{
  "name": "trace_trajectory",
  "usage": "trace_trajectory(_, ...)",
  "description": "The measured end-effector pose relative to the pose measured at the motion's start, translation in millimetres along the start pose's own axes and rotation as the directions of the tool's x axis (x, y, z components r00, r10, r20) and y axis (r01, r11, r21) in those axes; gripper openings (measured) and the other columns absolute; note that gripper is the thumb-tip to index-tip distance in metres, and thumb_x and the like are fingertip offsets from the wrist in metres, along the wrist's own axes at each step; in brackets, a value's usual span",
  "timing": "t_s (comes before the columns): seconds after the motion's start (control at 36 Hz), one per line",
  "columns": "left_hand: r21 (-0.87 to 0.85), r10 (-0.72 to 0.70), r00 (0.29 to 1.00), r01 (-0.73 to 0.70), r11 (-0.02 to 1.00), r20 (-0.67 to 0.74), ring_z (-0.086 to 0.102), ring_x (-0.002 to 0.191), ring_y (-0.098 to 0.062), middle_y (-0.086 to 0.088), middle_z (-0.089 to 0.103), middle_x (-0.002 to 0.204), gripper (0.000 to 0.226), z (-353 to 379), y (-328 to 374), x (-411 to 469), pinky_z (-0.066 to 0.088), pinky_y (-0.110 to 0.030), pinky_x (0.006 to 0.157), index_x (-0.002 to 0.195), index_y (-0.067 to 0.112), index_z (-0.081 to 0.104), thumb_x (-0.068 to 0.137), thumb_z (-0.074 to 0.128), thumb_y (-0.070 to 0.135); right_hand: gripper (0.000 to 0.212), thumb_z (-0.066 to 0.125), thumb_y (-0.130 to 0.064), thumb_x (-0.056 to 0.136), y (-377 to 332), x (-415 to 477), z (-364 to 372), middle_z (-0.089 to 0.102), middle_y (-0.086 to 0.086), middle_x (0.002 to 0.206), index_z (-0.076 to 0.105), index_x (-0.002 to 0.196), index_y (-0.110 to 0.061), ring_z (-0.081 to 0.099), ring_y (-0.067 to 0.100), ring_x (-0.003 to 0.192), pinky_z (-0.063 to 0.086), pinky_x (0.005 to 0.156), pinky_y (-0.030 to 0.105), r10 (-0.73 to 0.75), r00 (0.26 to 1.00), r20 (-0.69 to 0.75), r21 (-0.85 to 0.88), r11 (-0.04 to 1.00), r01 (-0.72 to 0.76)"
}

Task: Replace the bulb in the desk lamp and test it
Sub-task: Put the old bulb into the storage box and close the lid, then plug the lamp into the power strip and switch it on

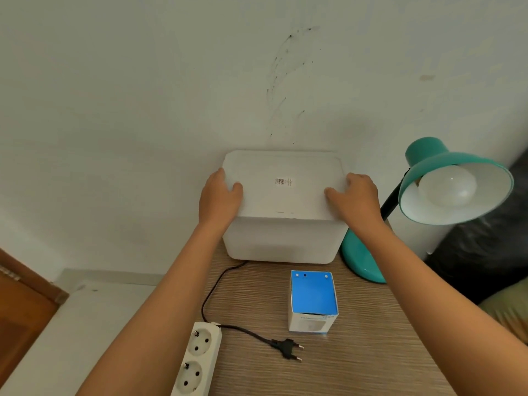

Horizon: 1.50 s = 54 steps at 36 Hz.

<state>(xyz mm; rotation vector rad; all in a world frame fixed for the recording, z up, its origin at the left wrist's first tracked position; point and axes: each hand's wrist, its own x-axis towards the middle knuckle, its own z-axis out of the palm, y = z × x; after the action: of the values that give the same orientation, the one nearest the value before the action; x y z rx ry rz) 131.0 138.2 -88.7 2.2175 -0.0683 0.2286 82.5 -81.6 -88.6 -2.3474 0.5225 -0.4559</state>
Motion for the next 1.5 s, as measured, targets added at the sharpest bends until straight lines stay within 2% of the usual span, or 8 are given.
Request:
trace_trajectory(0.14, -0.025, -0.024, 0.999, 0.024, 0.999, 0.032, 0.046, 0.122, -0.026, -0.014, 0.048, 0.136, 0.039, -1, -6, 2, 0.03, -0.021, 0.085, 0.129, 0.0, 0.045, 0.095, 0.046, 0.018, 0.027, 0.059, -0.025, 0.085, -4, -5, -1, 0.051, 0.017, 0.114, 0.057, 0.094, 0.0, 0.048, 0.031, 0.108, 0.038, 0.084, 0.034, 0.026, 0.998, 0.051, 0.046, 0.999, -0.028)
trace_trajectory(0.31, -0.038, -0.025, 0.999, 0.027, 0.999, 0.033, 0.043, 0.126, -0.026, -0.015, 0.046, 0.138, 0.042, 3, -12, -1, 0.028, -0.021, 0.084, 0.131, -0.001, 0.044, 0.096, 0.046, 0.021, 0.062, 0.059, -0.032, 0.087, 3, -15, 3, 0.039, 0.015, 0.145, 0.038, 0.138, -0.002, 0.035, 0.029, 0.135, 0.027, 0.111, 0.034, 0.029, 0.999, 0.042, 0.152, 0.988, -0.035)
trace_trajectory(0.5, -0.166, -0.089, 0.994, 0.097, 0.981, 0.057, 0.032, 0.137, -0.019, -0.004, 0.034, 0.15, 0.058, 3, -19, 3, 0.025, -0.026, 0.108, 0.144, 0.008, 0.03, 0.094, 0.052, 0.026, 0.066, 0.061, -0.033, 0.086, 6, -14, 6, 0.038, 0.014, 0.147, 0.037, 0.139, -0.003, 0.034, 0.028, 0.136, 0.026, 0.112, 0.034, 0.049, 0.999, 0.022, 0.181, 0.982, -0.052)
trace_trajectory(0.67, -0.27, -0.176, 0.982, 0.186, 0.945, 0.063, 0.054, 0.082, -0.012, 0.014, 0.056, 0.085, 0.011, 9, -27, 6, 0.04, -0.018, 0.058, 0.1, 0.021, 0.056, 0.091, 0.055, 0.027, 0.065, 0.061, -0.031, 0.086, 5, -13, 5, 0.038, 0.016, 0.146, 0.037, 0.139, -0.001, 0.034, 0.028, 0.135, 0.026, 0.111, 0.033, 0.037, 0.999, 0.026, 0.151, 0.988, -0.041)
trace_trajectory(0.92, -0.194, -0.135, 0.988, 0.148, 0.97, 0.078, 0.047, 0.071, 0.002, 0.016, 0.049, 0.082, 0.018, 5, -24, 6, 0.036, -0.016, 0.055, 0.108, 0.018, 0.053, 0.093, 0.052, 0.029, 0.061, 0.06, -0.029, 0.087, 2, -15, 2, 0.039, 0.016, 0.145, 0.039, 0.137, -0.001, 0.036, 0.029, 0.134, 0.027, 0.109, 0.032, 0.047, 0.997, 0.061, 0.131, 0.99, -0.055)
trace_trajectory(1.11, -0.085, -0.039, 0.994, 0.047, 0.995, 0.099, 0.052, 0.098, -0.019, 0.004, 0.053, 0.103, 0.025, -15, -7, -8, 0.032, -0.017, 0.057, 0.114, 0.008, 0.053, 0.095, 0.049, 0.023, 0.045, 0.055, -0.018, 0.089, -8, -24, -11, 0.047, 0.019, 0.135, 0.047, 0.126, 0.006, 0.043, 0.03, 0.125, 0.032, 0.09, 0.024, 0.035, 0.995, 0.088, 0.09, 0.995, -0.043)
trace_trajectory(1.25, -0.082, 0.02, 0.995, -0.012, 0.997, 0.101, 0.036, 0.133, -0.022, -0.007, 0.039, 0.145, 0.052, -43, 11, -36, 0.028, -0.02, 0.095, 0.141, 0.006, 0.034, 0.096, 0.049, 0.027, 0.052, 0.055, -0.018, 0.09, -29, -51, -26, 0.041, 0.016, 0.145, 0.04, 0.137, -0.001, 0.038, 0.026, 0.134, 0.027, 0.107, 0.028, -0.056, 0.996, 0.071, 0.157, 0.987, 0.045)
trace_trajectory(1.5, 0.0, 0.05, 0.99, -0.05, 0.999, 0.135, 0.029, 0.138, -0.019, -0.008, 0.033, 0.15, 0.058, -72, -28, -141, 0.023, -0.025, 0.108, 0.143, 0.008, 0.03, 0.095, 0.051, 0.033, 0.03, 0.057, -0.012, 0.087, -32, -162, -11, 0.062, 0.007, 0.116, 0.059, 0.116, -0.007, 0.054, 0.011, 0.1, 0.04, 0.086, 0.02, -0.274, 0.956, 0.107, 0.232, 0.942, 0.244)
